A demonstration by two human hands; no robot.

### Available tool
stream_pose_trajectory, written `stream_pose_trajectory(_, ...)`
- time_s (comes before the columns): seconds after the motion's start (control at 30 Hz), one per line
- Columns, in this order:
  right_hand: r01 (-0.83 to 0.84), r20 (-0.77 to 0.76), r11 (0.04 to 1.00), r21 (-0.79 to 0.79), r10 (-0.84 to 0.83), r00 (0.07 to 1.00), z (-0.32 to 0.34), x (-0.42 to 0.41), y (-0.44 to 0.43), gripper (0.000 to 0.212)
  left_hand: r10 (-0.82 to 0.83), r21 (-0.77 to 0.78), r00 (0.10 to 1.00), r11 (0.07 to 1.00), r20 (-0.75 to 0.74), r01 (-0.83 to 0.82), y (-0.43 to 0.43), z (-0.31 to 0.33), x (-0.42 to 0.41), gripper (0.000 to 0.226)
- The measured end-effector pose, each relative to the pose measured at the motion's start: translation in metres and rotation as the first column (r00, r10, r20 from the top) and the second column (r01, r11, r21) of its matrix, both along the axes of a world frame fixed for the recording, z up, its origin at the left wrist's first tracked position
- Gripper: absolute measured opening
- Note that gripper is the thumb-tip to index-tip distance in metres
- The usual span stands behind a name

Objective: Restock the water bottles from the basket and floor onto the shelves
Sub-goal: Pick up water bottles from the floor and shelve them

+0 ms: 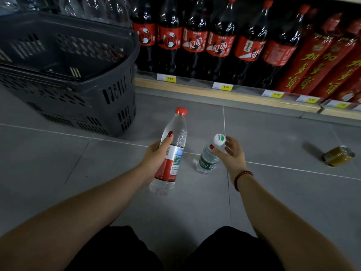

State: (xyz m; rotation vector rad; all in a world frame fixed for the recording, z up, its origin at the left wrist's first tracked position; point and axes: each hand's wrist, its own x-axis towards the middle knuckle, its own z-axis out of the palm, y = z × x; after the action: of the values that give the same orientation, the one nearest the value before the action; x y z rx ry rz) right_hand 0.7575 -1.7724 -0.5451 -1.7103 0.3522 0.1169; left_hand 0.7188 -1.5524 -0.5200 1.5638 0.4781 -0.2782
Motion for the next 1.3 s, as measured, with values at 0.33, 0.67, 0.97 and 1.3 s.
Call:
stream_pose_trajectory(0.33,0.046,0.115,0.998,0.033,-0.050,0.992,-0.023,0.012,0.011,0.036,0.080,0.077,0.993,0.994,-0.091,-0.073,0.005,-0.014,0.014,0.047)
stream_pose_trajectory(0.67,0.015,0.050,0.993,0.114,-0.021,0.999,0.067,0.041,0.010,0.006,0.121,0.060,0.992,0.991,-0.034,-0.119,0.011,0.081,0.063,0.048)
stream_pose_trajectory(0.97,-0.052,0.059,0.989,0.138,0.044,0.997,0.287,0.035,0.018,0.017,0.204,0.055,0.979,0.978,-0.008,-0.203,0.008,0.286,0.051,0.040)
stream_pose_trajectory(1.3,-0.194,0.149,0.958,0.209,0.165,0.975,0.560,0.018,0.035,0.015,0.252,0.048,0.966,0.966,0.054,-0.254,0.007,0.557,0.012,0.035)
